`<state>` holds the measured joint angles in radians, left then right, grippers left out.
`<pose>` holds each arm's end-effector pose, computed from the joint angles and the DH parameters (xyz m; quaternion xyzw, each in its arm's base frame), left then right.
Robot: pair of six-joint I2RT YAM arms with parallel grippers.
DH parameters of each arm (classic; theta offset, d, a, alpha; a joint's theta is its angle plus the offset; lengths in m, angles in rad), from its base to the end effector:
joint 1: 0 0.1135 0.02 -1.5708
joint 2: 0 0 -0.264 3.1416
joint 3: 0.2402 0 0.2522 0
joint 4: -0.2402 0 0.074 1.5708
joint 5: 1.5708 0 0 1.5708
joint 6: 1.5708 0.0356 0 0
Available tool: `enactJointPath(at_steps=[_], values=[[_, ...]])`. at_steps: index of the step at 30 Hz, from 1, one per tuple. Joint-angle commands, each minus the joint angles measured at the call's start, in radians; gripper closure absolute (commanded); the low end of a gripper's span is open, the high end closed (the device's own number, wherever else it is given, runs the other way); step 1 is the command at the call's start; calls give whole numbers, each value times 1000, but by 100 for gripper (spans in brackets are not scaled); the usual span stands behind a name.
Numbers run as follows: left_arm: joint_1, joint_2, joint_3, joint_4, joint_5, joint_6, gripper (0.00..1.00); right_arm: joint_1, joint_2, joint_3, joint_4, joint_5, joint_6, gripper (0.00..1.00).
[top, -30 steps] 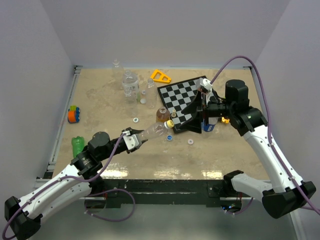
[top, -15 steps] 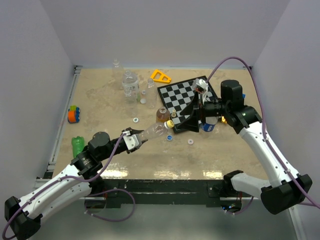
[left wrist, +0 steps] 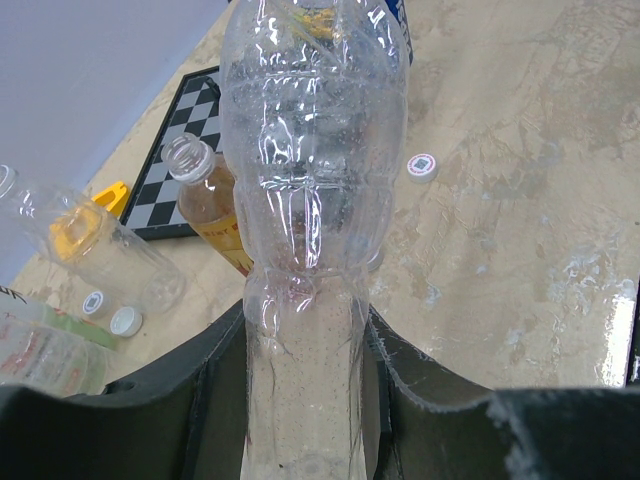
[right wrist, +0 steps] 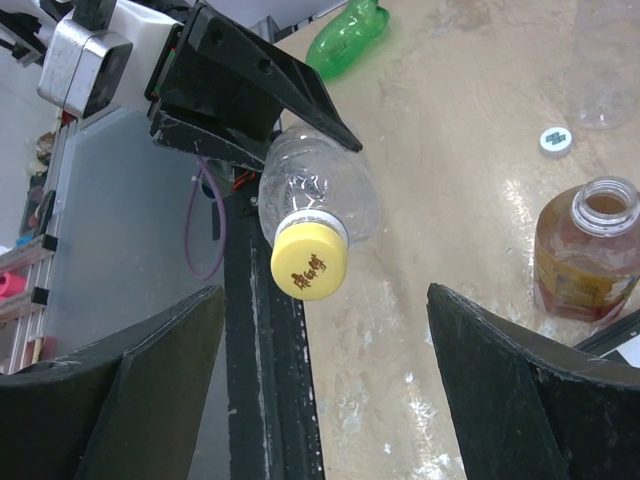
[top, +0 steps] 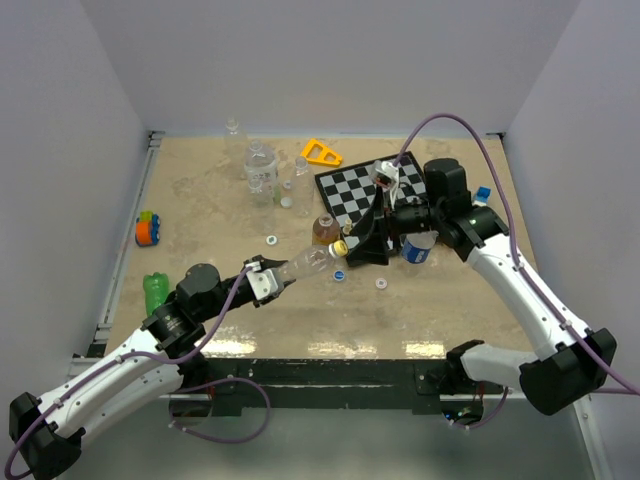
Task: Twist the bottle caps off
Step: Unscrew the bottle cap from the plastic bottle.
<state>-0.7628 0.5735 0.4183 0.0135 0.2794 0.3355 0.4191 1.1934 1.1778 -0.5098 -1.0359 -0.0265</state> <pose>0.1065 -0.1153 0.2629 0.4683 0.5904 -0.2404 0.6118 0.2143 0.1290 0.3689 -0.4074 0.6796 0.5054 0.3417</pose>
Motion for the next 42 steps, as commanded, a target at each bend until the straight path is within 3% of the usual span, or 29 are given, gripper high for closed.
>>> enactJointPath(at_steps=[1,8,10,14,21,24,31,36,38,41,42], values=[[-4,-1,-3,55,-2,7,100,33,23,62,1,11,-1,14],[-4,0,-4,54,-6,10,100,87,75,126,-49,33,-44,21],[-4,-1,-6,52,-6,10,100,92,84,132,-52,34,-47,27],[-4,-1,-4,54,-6,10,100,96,86,128,-55,34,-55,49],[-4,-6,-6,55,-8,10,100,96,58,114,-62,60,-67,44],[-4,-4,-4,55,-8,8,100,95,51,112,-62,68,-73,49],[-4,-11,-7,54,-11,10,100,96,61,128,-82,53,-115,100],[-4,-18,-12,59,4,7,100,124,64,175,-195,77,-338,100],[-4,-17,-15,62,17,7,100,142,75,218,-329,83,-545,100],[-4,-8,-13,65,32,10,100,149,98,278,-575,80,-1058,100],[-3,-6,-15,65,35,10,100,153,97,275,-569,111,-1117,100]])
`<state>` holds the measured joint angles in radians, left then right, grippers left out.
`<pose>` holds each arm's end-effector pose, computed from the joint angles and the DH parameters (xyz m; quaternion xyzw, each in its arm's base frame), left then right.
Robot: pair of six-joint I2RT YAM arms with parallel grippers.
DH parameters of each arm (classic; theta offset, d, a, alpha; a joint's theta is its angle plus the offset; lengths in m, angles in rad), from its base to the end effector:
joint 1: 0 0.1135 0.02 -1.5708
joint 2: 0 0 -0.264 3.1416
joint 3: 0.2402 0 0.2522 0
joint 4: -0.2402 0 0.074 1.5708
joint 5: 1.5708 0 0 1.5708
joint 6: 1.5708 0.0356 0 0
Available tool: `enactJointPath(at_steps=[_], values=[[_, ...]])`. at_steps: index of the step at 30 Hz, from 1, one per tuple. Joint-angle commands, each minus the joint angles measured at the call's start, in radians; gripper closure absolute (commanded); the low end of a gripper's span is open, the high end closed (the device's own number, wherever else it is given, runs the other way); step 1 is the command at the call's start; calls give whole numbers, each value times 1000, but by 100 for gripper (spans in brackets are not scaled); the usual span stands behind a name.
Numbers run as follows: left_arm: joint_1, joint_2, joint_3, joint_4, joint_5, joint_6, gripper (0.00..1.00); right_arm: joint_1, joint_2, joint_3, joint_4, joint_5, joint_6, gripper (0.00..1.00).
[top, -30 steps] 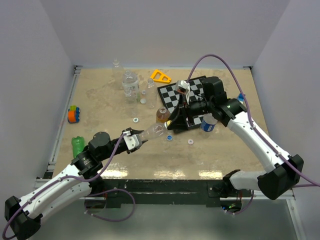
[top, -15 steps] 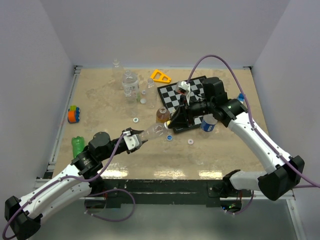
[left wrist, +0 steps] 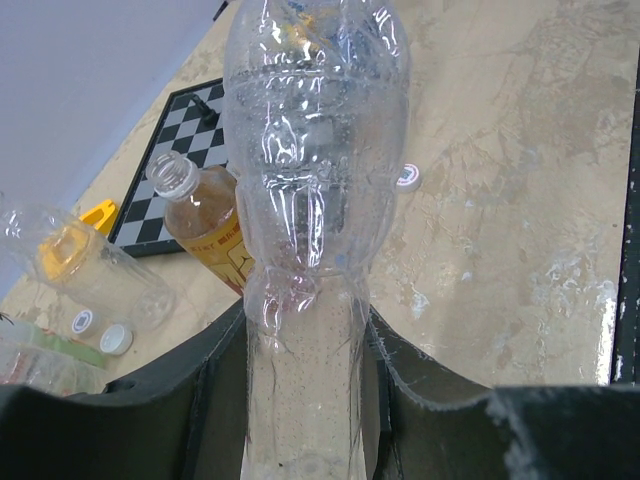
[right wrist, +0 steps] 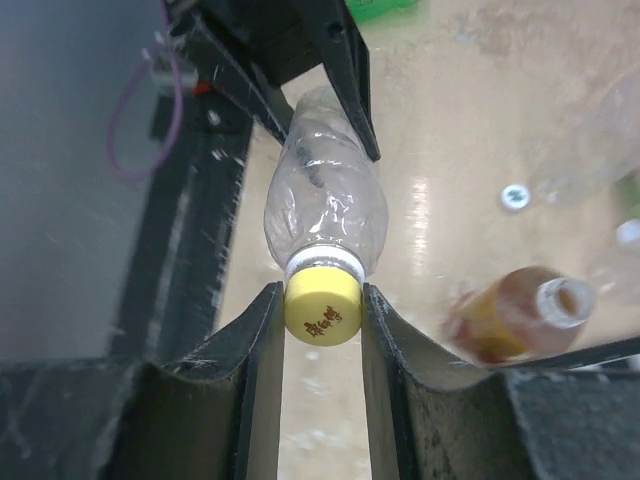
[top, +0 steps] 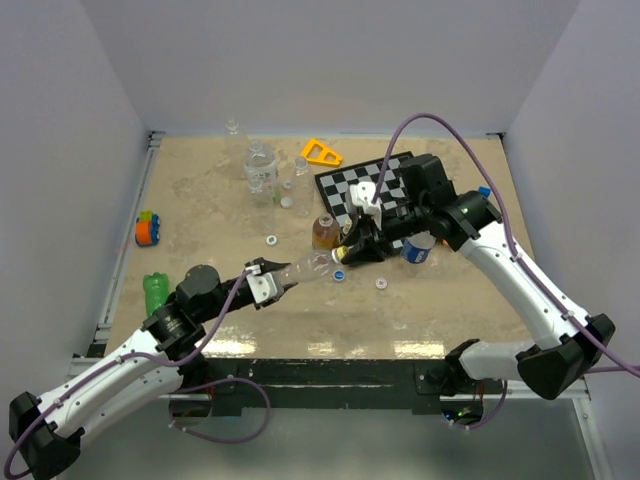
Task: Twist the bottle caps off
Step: Unscrew the bottle cap from the plastic bottle.
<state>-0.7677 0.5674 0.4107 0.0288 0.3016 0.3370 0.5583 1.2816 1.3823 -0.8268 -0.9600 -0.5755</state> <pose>0.1048 -0.1158 0.2626 0.4740 0.5799 -0.2497 0.6138 0.1991 0.1588 0.3882 -0.5941 0.5808 0.4181 0.3672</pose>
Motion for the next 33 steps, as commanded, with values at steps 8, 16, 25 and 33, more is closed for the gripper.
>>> enactJointPath(at_steps=[8,16,25,33], values=[[2,5,-13,52,25,8,100,25,-83,11,-160,227,-1000,100],[2,15,-13,56,33,8,100,25,-197,-101,-35,323,-1150,100],[2,20,-13,57,41,7,100,25,-234,-152,-21,276,-1123,100],[2,14,-12,56,41,7,100,5,-269,-154,8,218,-986,60]])
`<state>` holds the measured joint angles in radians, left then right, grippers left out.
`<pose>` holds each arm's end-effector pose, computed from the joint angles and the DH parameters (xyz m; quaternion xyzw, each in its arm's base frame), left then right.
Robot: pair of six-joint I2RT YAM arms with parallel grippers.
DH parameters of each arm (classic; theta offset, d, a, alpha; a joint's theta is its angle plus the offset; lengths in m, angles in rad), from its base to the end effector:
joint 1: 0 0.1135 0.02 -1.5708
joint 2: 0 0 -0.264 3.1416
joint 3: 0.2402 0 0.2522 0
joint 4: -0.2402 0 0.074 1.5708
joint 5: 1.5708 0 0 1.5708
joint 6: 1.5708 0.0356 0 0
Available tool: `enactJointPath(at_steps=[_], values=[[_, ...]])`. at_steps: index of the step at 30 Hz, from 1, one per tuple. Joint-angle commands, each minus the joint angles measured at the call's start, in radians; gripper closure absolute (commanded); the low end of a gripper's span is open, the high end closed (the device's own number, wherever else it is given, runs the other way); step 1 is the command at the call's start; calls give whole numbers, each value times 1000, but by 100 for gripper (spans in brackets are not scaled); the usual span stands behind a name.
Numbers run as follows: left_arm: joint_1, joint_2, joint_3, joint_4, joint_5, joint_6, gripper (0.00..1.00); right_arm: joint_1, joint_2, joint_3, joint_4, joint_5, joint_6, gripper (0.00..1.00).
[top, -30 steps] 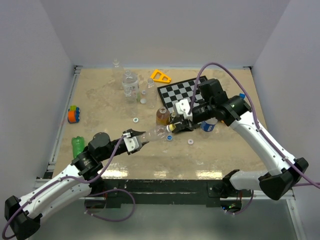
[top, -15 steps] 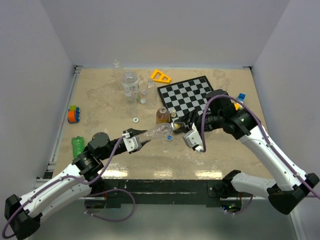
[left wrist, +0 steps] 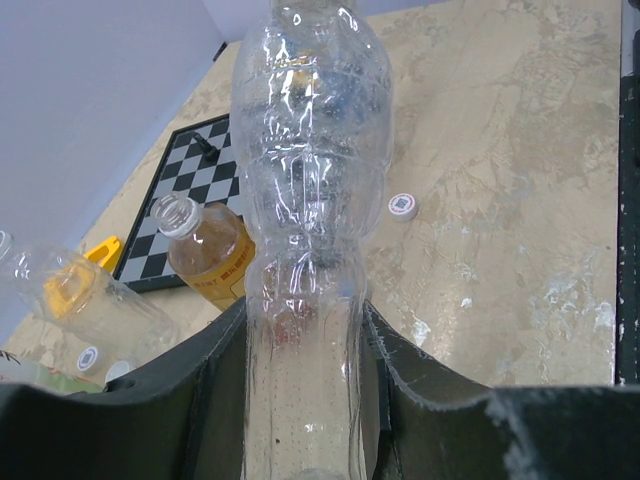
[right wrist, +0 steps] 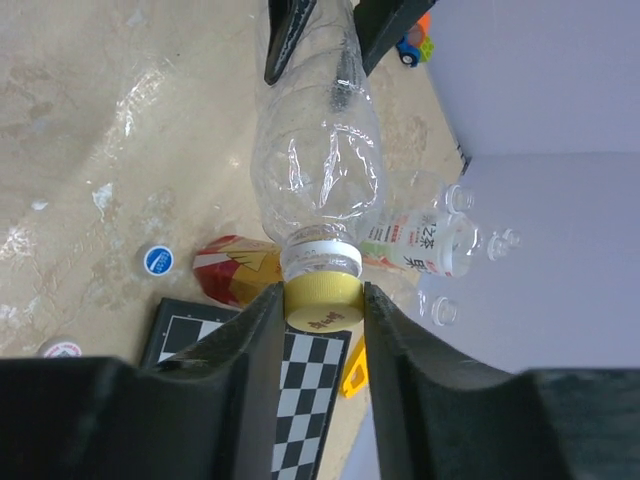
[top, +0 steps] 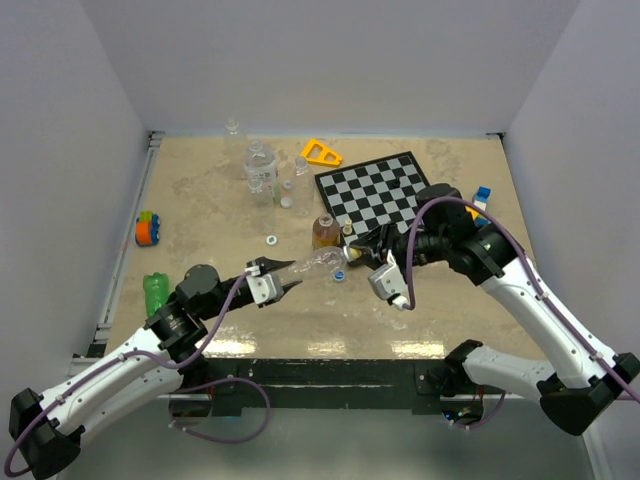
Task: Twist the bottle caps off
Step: Unscrew the bottle cap from the plastic bottle.
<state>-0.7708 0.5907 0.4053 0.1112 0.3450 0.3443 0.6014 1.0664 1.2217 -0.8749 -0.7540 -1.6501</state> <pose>0.1062 -0.1199 0.2664 0.4811 0.5508 -0.2648 0.6285 0.1514 0.1334 0.3759 -0.8298 0.2274 0.0981 0.5002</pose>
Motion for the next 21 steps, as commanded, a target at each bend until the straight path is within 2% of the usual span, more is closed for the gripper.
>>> enactJointPath(at_steps=[1,5,8,11,14,15,19,21], values=[[5,-9,-10,-27,-1,-2,100,-46,-65,10,53,1,113,53],[5,-12,-6,-25,-1,-2,100,-93,-109,32,8,-39,185,36],[4,-23,-6,-27,-6,-4,100,-158,-160,9,-27,-53,226,33],[5,-28,-8,-25,-3,-8,100,-193,-218,-27,29,-70,436,33],[5,-23,-5,-21,3,-11,100,-206,-243,-34,161,-90,799,23],[5,-22,-5,-19,5,-13,100,-207,-229,-27,168,-108,864,21],[5,-20,-3,-22,5,-14,100,-207,-114,-7,126,-264,1004,17],[5,-26,-5,-24,0,-14,100,-207,-45,15,90,-336,1018,17]])
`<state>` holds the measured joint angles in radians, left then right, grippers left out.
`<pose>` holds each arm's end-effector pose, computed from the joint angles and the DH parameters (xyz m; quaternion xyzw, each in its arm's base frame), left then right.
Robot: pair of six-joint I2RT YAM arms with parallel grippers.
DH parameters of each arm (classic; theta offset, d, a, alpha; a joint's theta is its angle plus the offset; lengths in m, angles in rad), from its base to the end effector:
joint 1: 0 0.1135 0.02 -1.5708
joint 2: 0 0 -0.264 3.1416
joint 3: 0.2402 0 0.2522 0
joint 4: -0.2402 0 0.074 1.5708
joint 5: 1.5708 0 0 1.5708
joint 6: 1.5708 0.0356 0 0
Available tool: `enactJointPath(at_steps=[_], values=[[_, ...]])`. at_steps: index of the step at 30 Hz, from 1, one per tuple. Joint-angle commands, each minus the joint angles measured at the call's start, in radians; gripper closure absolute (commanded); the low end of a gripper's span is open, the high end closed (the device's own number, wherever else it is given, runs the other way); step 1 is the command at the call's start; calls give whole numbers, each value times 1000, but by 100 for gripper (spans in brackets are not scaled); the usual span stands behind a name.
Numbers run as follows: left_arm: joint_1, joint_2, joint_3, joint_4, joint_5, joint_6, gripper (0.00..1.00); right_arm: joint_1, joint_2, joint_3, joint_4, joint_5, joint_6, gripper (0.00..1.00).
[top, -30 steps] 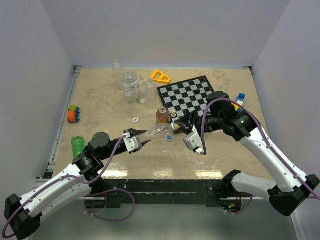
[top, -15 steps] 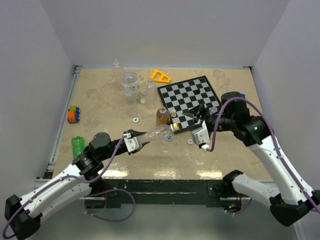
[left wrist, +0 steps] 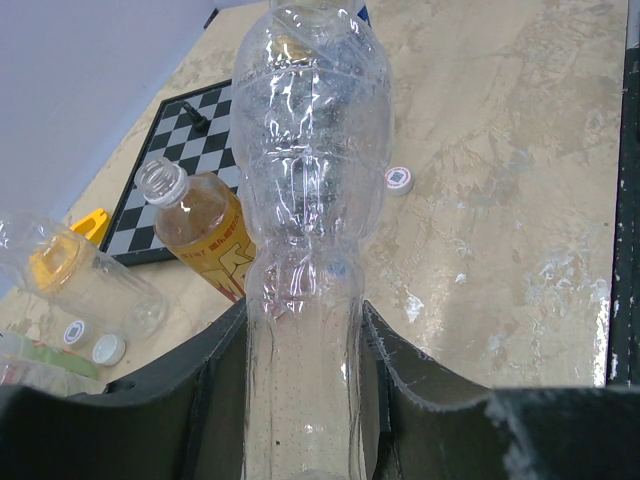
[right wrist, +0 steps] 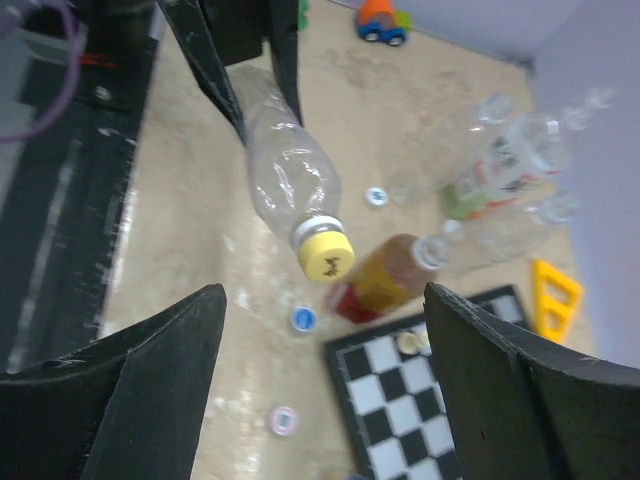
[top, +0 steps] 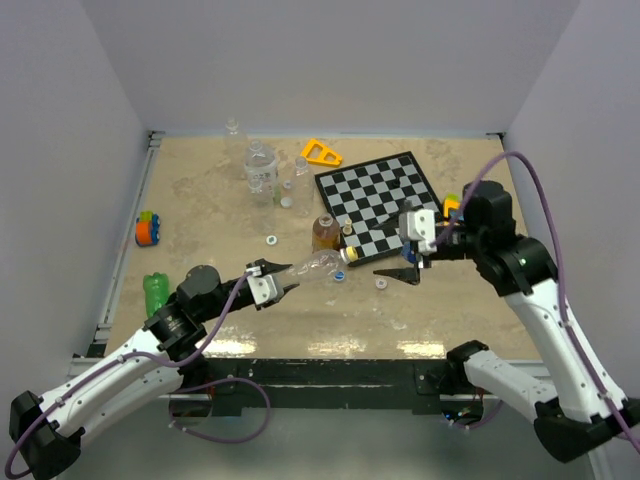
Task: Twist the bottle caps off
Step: Unscrew the bottle cap from the plastic bottle.
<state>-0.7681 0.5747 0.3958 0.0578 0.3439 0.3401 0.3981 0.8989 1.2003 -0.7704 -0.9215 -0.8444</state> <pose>0.1045 -0.1176 0.2595 0.4846 0.5675 -0.2639 0.6111 0.1337 0.0870 0.4070 -0.6335 0.4851 0.2657 0.5411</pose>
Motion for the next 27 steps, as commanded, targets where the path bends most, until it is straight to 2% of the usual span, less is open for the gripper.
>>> enactJointPath(at_steps=[1,7,13,27], values=[[3,-12,5,30,0,-12,100,-4,159,39,-27,-181,226,16],[3,-12,5,30,-3,-10,100,-4,331,73,-84,-172,251,18],[3,-6,5,34,0,-10,100,-2,316,39,-23,-191,315,22],[3,4,5,33,-5,-10,100,36,367,68,-15,-246,352,34]])
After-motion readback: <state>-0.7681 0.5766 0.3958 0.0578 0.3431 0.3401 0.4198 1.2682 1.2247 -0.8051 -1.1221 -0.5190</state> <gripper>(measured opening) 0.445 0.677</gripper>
